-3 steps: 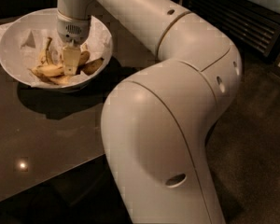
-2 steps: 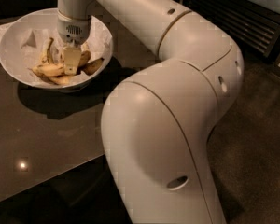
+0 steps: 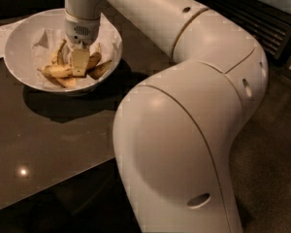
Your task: Pick banana from white bowl
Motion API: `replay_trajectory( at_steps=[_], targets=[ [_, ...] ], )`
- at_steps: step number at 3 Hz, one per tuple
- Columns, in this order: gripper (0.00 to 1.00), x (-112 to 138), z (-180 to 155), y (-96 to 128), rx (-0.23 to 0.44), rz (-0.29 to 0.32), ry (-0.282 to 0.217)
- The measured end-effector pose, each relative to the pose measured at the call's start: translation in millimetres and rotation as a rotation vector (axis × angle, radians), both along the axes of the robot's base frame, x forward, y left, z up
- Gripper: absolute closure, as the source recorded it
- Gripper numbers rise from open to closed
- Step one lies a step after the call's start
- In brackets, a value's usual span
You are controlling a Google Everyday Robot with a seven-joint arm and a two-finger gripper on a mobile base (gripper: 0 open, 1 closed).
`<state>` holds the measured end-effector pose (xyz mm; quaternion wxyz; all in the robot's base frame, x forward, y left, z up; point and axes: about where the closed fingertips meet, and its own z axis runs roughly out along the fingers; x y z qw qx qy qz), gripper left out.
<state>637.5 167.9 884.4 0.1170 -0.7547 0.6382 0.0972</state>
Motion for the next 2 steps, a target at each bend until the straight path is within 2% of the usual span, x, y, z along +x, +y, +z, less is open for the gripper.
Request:
replay_trajectory(
  at_steps=[1, 2],
  targets=[
    [1.00, -2, 15, -3, 0.052, -0.017, -0.048],
    [1.00, -4, 33, -3, 0.102, -0.012, -0.118]
  ],
)
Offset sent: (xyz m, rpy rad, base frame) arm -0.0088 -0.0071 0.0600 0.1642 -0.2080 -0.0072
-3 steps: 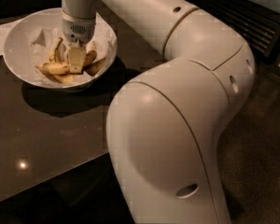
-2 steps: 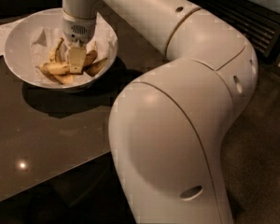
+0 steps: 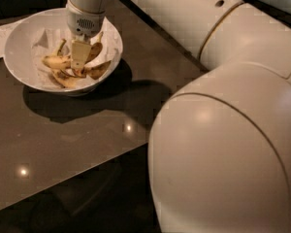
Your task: Pick banana from white bowl
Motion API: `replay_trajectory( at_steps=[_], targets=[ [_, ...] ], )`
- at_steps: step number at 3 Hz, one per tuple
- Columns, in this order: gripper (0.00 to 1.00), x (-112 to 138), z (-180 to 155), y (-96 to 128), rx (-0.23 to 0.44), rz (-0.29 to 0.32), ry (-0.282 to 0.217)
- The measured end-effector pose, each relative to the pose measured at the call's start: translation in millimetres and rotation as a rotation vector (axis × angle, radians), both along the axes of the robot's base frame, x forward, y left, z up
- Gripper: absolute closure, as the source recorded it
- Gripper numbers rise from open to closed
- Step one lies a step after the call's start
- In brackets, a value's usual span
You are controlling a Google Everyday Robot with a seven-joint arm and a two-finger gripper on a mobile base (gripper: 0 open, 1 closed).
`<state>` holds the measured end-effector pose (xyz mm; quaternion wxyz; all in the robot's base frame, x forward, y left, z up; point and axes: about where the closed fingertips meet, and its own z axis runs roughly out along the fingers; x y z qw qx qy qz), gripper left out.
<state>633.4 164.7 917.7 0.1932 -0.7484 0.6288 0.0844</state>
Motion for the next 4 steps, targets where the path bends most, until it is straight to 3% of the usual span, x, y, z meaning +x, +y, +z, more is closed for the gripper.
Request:
replay_trajectory(
  at_steps=[1, 3, 4],
  targets=[
    [1.00, -7, 20, -7, 0.032, -0.017, -0.067],
    [1.00, -9, 30, -5, 0.020, 0.002, -0.079],
    [1.00, -25, 45, -12, 0.009, -0.016, -0.052]
  ],
)
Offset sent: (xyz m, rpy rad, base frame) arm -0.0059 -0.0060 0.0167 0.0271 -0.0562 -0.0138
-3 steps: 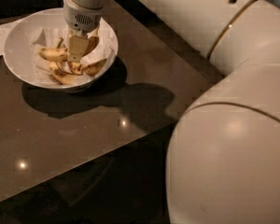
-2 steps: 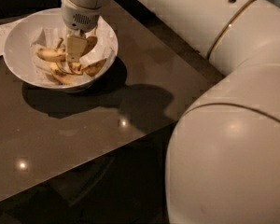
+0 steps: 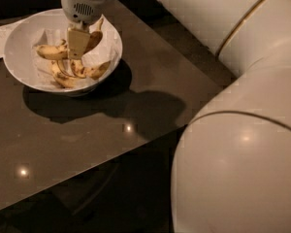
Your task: Pick banana from white bowl
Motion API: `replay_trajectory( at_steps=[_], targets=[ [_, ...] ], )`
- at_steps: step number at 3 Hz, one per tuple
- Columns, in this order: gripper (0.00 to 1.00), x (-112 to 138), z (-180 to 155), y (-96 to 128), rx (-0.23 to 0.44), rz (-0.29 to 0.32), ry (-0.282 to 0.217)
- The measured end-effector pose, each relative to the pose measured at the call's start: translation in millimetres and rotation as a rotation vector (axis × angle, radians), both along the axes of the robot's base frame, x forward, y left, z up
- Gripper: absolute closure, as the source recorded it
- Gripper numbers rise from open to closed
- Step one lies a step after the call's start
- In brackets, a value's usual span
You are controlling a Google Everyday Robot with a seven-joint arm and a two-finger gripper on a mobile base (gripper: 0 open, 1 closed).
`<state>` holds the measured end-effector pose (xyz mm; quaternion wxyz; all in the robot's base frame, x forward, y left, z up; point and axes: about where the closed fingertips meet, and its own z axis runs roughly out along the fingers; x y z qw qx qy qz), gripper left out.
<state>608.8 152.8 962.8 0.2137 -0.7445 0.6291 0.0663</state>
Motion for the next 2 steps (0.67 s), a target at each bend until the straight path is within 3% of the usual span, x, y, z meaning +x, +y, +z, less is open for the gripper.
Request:
replay_trajectory(
  at_steps=[1, 2],
  targets=[
    [1.00, -24.3, 10.4, -15.2, 0.028, -0.049, 0.022],
    [1.00, -24.3, 10.4, -15.2, 0.028, -0.049, 0.022]
  ],
)
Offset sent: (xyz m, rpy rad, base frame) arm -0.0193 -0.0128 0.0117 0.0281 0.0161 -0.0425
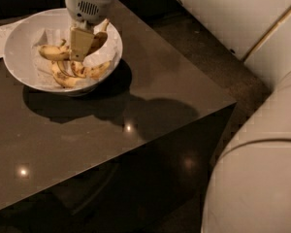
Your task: Pick banana from white bowl
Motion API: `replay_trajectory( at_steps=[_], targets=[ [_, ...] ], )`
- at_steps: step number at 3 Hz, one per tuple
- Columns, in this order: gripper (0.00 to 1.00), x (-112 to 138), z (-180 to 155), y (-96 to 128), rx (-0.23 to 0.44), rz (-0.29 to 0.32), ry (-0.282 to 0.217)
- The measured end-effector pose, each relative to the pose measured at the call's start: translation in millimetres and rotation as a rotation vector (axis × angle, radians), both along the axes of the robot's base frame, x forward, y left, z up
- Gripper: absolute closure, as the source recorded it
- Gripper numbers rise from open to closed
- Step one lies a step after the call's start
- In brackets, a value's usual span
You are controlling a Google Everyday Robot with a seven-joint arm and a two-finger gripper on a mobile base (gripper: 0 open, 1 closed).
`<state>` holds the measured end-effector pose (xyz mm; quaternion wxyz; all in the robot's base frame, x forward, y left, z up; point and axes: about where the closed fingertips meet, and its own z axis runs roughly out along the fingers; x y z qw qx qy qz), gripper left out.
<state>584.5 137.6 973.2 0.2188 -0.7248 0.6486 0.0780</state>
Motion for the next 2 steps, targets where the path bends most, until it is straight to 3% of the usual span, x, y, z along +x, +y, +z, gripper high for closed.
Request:
replay_trajectory(
  at_steps=[1, 2],
  targets=[
    [1.00, -16, 13, -6, -0.022, -0.045, 0.025],
    [1.00, -44, 30, -20, -0.024, -0.128, 0.046]
  ],
)
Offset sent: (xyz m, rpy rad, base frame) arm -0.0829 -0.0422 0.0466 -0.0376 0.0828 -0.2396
